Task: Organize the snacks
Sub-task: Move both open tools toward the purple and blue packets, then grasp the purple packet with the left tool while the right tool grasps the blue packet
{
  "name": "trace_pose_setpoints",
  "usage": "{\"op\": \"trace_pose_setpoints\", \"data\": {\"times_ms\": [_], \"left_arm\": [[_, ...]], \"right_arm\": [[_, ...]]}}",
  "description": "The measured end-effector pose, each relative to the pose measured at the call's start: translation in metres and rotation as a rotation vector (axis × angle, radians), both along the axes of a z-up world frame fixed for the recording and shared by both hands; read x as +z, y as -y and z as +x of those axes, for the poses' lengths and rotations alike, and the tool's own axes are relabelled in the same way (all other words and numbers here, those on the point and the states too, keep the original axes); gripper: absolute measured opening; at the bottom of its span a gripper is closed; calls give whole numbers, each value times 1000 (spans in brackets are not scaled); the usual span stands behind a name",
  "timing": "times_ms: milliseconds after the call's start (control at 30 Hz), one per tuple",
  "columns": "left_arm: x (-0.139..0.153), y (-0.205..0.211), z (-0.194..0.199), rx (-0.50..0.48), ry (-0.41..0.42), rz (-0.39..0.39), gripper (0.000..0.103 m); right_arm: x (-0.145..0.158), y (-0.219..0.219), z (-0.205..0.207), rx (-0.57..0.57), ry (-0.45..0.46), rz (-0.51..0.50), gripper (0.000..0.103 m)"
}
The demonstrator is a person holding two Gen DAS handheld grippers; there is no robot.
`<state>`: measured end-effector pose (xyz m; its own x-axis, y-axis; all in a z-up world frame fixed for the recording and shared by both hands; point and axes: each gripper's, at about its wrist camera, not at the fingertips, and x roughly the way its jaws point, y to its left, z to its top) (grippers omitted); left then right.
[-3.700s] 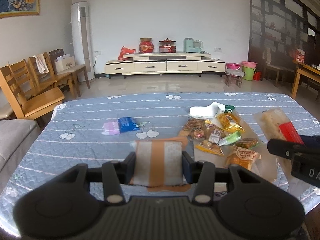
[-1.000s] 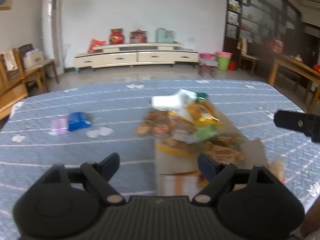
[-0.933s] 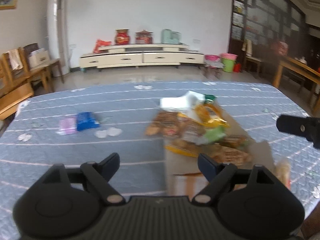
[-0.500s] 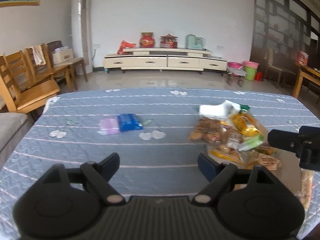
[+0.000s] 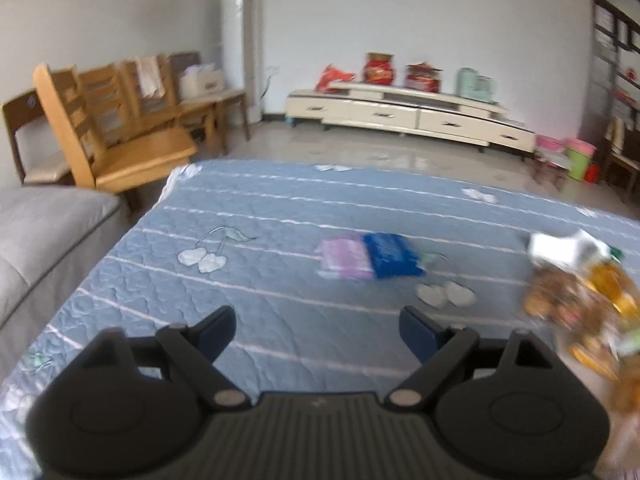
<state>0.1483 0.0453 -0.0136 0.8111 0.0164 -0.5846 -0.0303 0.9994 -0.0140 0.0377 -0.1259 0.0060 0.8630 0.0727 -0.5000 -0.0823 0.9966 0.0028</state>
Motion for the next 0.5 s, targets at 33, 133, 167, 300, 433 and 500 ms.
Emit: {"op": "trace_pose_setpoints", "data": {"times_ms": [33,133,167,300,433,500], "left_arm": [[-3,-2,12,9,-8,-2,89],[-12,-1,49,9,-37,2,89],[-16,1,61,5,-47,10,89],[-33,5,104,-4,-89,8,89],[-48,12,134,-8,-121,-4,89],[-57,18,144,-29,-136,3,89]], "right_arm": [[-1,-2,4,5,-1,-2,103],[-5,-6,19,16,-9,-4,103],[-6,-7,22,20,-10,-3,103],[-10,-12,36,34,-11,-15,103],[-17,-14,49,39,-18,-11,103],[-22,-16,58,40,-26,-11,103]]}}
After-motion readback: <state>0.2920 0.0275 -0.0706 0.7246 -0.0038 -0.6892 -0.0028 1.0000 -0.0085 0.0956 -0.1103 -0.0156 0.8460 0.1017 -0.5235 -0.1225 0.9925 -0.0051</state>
